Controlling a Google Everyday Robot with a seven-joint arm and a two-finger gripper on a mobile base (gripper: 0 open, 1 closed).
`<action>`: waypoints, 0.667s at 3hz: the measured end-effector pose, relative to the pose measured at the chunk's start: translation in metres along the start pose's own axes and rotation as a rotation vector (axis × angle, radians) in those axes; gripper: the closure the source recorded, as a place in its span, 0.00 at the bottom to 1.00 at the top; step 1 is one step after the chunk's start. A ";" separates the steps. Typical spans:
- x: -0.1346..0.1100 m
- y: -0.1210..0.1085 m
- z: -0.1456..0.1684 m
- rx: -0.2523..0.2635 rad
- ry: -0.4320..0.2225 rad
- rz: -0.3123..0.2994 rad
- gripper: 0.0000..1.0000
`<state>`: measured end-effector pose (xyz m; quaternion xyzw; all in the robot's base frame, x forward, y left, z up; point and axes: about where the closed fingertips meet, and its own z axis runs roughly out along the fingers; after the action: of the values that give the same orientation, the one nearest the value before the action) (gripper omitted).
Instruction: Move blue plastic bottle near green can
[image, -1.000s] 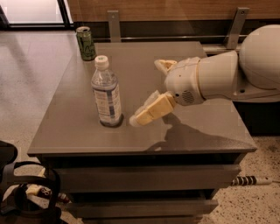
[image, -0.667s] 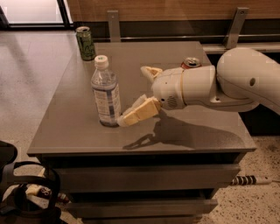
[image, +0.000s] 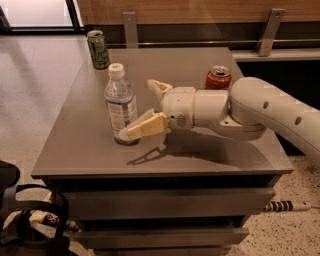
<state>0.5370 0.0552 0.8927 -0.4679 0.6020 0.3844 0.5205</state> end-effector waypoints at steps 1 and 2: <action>-0.010 0.005 0.006 -0.013 -0.080 0.010 0.00; -0.021 0.010 0.014 -0.028 -0.128 0.007 0.16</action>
Offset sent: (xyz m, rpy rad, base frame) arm -0.0070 0.0262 0.0276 0.1761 -0.0386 0.0414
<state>0.5313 0.0743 0.9109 -0.4477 0.5635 0.4237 0.5500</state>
